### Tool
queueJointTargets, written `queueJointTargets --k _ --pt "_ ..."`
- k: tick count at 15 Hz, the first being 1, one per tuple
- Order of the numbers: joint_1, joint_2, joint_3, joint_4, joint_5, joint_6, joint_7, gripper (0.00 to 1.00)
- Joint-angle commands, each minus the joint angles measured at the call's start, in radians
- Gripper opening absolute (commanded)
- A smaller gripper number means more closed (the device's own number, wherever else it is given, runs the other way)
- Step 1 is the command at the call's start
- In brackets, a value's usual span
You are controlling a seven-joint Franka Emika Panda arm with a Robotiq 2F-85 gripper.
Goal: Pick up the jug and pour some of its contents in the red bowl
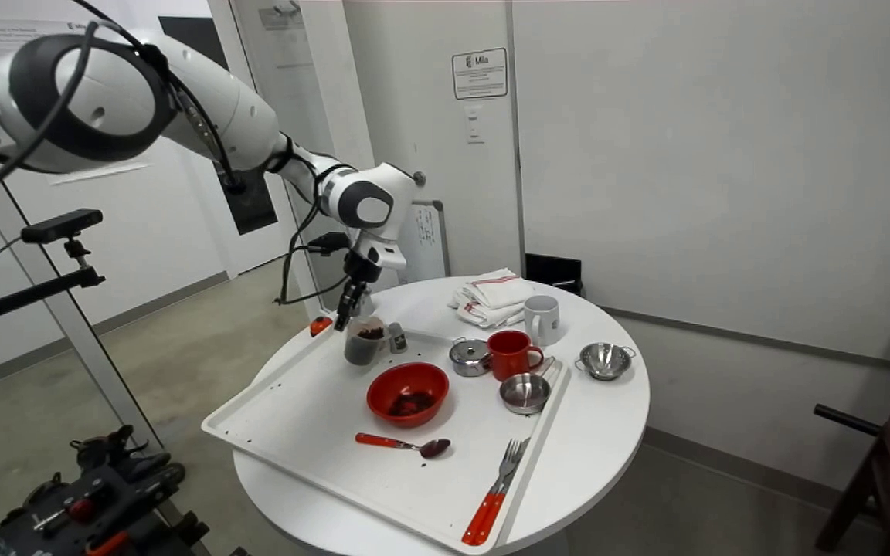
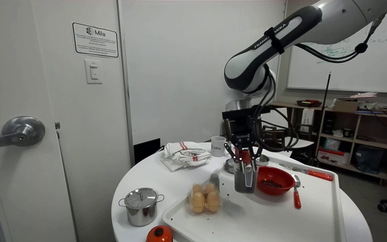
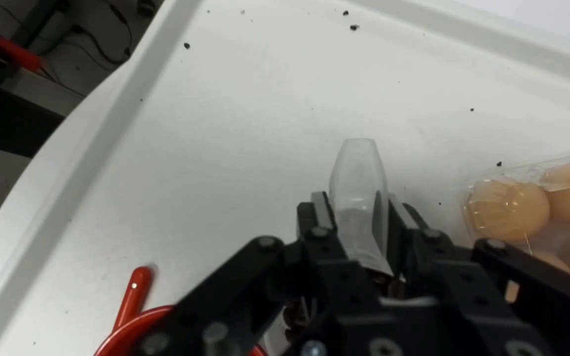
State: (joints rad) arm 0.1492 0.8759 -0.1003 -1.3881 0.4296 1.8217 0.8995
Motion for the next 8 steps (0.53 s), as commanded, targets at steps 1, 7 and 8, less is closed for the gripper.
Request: queueJointTargets --k 1,7,8 --pt "0.052 -0.108 0.003 -0.192 -0.090 0.215 0.046 0.12" --pt "0.100 -0.207 0.019 -0.440 -0.187 0.452 0.057 0.12" --pt "0.105 -0.222 0.022 -0.479 -0.202 0.475 0.054 0.12"
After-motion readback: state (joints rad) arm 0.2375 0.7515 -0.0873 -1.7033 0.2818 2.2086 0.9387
